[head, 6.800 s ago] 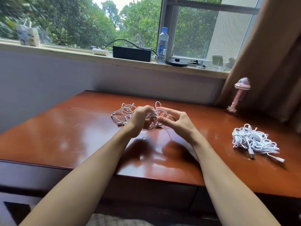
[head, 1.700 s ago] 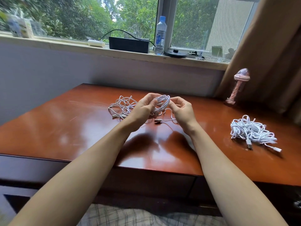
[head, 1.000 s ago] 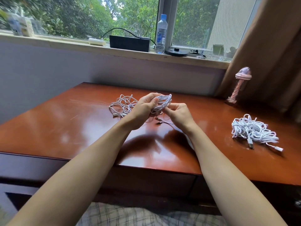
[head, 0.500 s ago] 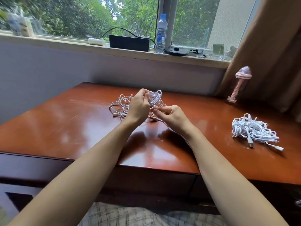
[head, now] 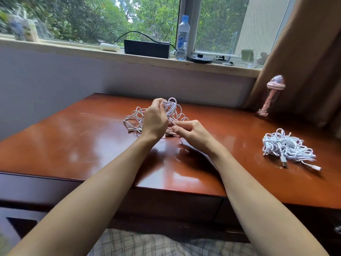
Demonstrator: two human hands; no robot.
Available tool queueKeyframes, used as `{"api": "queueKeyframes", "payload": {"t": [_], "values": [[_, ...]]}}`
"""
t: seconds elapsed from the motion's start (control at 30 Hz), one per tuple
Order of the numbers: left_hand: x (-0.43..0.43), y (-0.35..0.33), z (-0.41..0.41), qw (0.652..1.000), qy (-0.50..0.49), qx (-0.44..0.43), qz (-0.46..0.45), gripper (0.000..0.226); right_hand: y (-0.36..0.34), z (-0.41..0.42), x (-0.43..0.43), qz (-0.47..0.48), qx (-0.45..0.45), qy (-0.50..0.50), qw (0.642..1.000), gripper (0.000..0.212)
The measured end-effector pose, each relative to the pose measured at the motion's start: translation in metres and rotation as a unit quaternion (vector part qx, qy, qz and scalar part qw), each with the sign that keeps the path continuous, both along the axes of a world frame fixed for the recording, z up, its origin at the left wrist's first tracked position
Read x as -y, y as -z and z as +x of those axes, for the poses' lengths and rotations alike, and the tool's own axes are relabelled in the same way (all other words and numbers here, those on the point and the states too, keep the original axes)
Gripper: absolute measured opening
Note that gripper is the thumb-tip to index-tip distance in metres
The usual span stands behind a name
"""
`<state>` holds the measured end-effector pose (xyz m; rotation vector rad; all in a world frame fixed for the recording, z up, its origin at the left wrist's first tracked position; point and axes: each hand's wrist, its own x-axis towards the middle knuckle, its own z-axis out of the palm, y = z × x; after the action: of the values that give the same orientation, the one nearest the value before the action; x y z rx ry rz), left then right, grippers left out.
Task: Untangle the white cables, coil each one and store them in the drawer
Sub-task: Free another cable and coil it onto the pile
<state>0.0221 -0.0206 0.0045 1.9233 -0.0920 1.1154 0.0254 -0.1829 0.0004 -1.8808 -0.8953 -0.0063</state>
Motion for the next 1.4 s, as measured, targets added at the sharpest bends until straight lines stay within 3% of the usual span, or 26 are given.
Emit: {"api": "queueKeyframes", "payload": {"t": [0.23,0.33,0.5,0.7,0.8,0.87,0.97,1.03,1.27,1.4], "values": [[-0.012,0.007,0.009,0.995,-0.002,0.004,0.095,0.026,-0.004,-0.001,0.000,0.010,0.034,0.023,0.999,0.027],[-0.011,0.007,0.007,0.987,-0.016,-0.005,0.160,0.029,-0.002,0.004,0.003,-0.019,0.129,0.083,0.988,0.029],[-0.015,0.005,0.001,0.970,-0.036,-0.058,0.231,0.029,-0.005,0.009,0.004,-0.067,0.347,0.162,0.921,0.024],[-0.012,0.004,-0.010,0.958,0.086,-0.124,0.244,0.021,-0.007,0.014,0.008,-0.063,0.475,0.240,0.844,0.019],[-0.005,0.006,-0.013,0.954,0.138,-0.132,0.233,0.019,-0.008,0.017,0.009,-0.034,0.441,0.273,0.854,0.025],[-0.001,0.007,-0.012,0.958,0.172,-0.129,0.189,0.014,-0.008,0.017,0.012,0.011,0.355,0.276,0.893,0.024],[0.003,0.006,-0.011,0.959,0.209,-0.134,0.139,0.024,-0.010,0.015,0.015,0.085,0.238,0.247,0.935,0.018],[0.003,0.006,-0.011,0.957,0.218,-0.140,0.131,0.026,-0.011,0.013,0.015,0.099,0.201,0.237,0.945,0.006],[0.005,0.007,-0.012,0.948,0.256,-0.155,0.110,0.031,-0.014,0.013,0.018,0.096,0.126,0.224,0.962,0.013],[0.009,0.004,-0.017,0.943,0.288,-0.148,0.082,0.023,-0.018,0.013,0.019,0.164,0.021,0.186,0.969,0.007]]}}
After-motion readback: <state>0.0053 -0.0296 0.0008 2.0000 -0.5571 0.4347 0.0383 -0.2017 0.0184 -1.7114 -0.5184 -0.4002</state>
